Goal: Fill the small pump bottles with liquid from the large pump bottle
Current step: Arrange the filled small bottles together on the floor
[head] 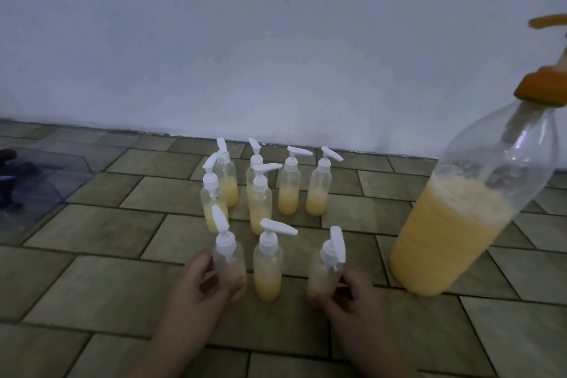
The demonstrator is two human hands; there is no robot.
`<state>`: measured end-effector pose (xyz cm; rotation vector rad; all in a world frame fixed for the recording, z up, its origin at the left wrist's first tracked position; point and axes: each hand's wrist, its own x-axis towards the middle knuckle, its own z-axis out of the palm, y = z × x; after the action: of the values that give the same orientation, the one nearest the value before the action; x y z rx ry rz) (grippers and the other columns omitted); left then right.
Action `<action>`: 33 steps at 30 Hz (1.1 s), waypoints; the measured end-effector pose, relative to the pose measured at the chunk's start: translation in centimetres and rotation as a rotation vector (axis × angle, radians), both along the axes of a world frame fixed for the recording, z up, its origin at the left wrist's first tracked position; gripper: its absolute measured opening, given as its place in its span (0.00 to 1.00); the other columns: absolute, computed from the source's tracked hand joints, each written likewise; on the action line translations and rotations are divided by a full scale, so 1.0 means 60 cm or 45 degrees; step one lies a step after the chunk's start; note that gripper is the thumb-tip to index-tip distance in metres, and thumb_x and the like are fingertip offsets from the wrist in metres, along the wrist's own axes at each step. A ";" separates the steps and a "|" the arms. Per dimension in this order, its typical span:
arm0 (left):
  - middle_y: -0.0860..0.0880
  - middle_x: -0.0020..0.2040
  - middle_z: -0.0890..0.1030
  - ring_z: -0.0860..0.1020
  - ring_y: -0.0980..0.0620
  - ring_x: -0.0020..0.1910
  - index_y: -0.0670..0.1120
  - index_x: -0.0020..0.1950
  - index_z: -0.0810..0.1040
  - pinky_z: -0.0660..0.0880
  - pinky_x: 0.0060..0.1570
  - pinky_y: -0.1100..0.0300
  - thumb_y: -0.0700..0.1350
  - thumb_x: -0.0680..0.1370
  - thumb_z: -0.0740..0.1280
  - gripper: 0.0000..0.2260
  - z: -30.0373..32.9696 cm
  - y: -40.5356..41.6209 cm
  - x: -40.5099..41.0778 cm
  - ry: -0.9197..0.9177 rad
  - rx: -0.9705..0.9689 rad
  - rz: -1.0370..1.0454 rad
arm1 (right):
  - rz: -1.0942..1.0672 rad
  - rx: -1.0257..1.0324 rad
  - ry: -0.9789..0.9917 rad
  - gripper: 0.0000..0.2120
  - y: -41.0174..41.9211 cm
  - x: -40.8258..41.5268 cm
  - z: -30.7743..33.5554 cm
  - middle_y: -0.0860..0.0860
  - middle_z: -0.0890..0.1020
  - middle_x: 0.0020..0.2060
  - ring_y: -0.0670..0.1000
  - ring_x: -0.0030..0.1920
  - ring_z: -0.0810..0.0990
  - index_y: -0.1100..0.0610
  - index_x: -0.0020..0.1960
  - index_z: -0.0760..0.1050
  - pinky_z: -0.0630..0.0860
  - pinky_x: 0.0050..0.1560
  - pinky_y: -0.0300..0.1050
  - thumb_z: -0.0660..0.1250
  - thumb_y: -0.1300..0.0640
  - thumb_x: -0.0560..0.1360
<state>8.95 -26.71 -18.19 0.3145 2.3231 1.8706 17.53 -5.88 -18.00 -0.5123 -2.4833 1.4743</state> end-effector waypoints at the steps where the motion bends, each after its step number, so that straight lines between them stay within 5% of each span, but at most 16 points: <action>1: 0.55 0.56 0.80 0.78 0.59 0.54 0.56 0.58 0.76 0.75 0.52 0.60 0.42 0.70 0.74 0.19 0.001 0.007 -0.008 0.000 -0.008 0.009 | -0.028 -0.001 0.011 0.19 0.004 -0.006 -0.001 0.37 0.74 0.51 0.40 0.53 0.74 0.40 0.53 0.69 0.70 0.47 0.33 0.73 0.55 0.70; 11: 0.58 0.54 0.80 0.78 0.59 0.55 0.63 0.53 0.72 0.77 0.49 0.65 0.36 0.73 0.70 0.21 0.019 0.054 -0.067 0.024 -0.125 -0.160 | -0.204 0.031 0.031 0.21 0.031 -0.065 0.004 0.40 0.73 0.51 0.41 0.52 0.73 0.46 0.61 0.69 0.68 0.47 0.32 0.71 0.57 0.72; 15: 0.63 0.47 0.80 0.76 0.73 0.48 0.62 0.52 0.73 0.75 0.43 0.73 0.37 0.73 0.69 0.20 0.027 0.072 -0.088 0.045 -0.188 -0.288 | -0.224 0.075 0.021 0.25 0.038 -0.084 0.007 0.38 0.72 0.53 0.41 0.54 0.72 0.48 0.66 0.68 0.67 0.48 0.31 0.71 0.57 0.72; 17: 0.63 0.43 0.81 0.78 0.70 0.46 0.61 0.50 0.74 0.76 0.44 0.72 0.35 0.73 0.69 0.20 0.031 0.084 -0.098 0.054 -0.202 -0.340 | -0.219 0.081 0.024 0.25 0.043 -0.093 0.007 0.37 0.72 0.52 0.40 0.54 0.72 0.47 0.66 0.68 0.66 0.44 0.27 0.71 0.57 0.72; 20: 0.73 0.39 0.79 0.78 0.68 0.43 0.60 0.48 0.71 0.74 0.43 0.73 0.32 0.73 0.68 0.21 0.028 0.101 -0.113 0.067 -0.245 -0.417 | -0.230 0.091 0.018 0.25 0.046 -0.106 0.006 0.35 0.71 0.51 0.36 0.50 0.70 0.47 0.66 0.68 0.64 0.41 0.25 0.71 0.56 0.72; 24: 0.80 0.46 0.73 0.76 0.71 0.51 0.64 0.53 0.68 0.72 0.45 0.75 0.37 0.74 0.70 0.23 0.030 0.117 -0.122 0.128 -0.273 -0.530 | -0.219 0.105 -0.005 0.23 0.048 -0.117 0.004 0.37 0.73 0.53 0.38 0.51 0.70 0.46 0.65 0.68 0.64 0.41 0.26 0.70 0.56 0.73; 26: 0.76 0.48 0.76 0.74 0.74 0.52 0.62 0.55 0.68 0.72 0.47 0.75 0.36 0.74 0.70 0.23 0.031 0.121 -0.122 0.093 -0.222 -0.554 | -0.213 0.101 -0.001 0.22 0.050 -0.120 0.002 0.38 0.74 0.54 0.38 0.52 0.71 0.46 0.64 0.69 0.65 0.42 0.26 0.70 0.56 0.73; 33: 0.64 0.49 0.79 0.77 0.62 0.54 0.62 0.52 0.71 0.75 0.54 0.64 0.36 0.75 0.68 0.19 0.015 0.141 -0.122 0.051 -0.157 -0.412 | -0.251 0.136 -0.053 0.22 0.047 -0.128 0.005 0.43 0.76 0.60 0.41 0.56 0.72 0.47 0.65 0.69 0.70 0.54 0.37 0.70 0.56 0.73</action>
<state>1.65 -18.28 -17.28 0.6717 2.2373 1.5752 9.83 -3.08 -17.69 -0.7500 -2.4446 1.2625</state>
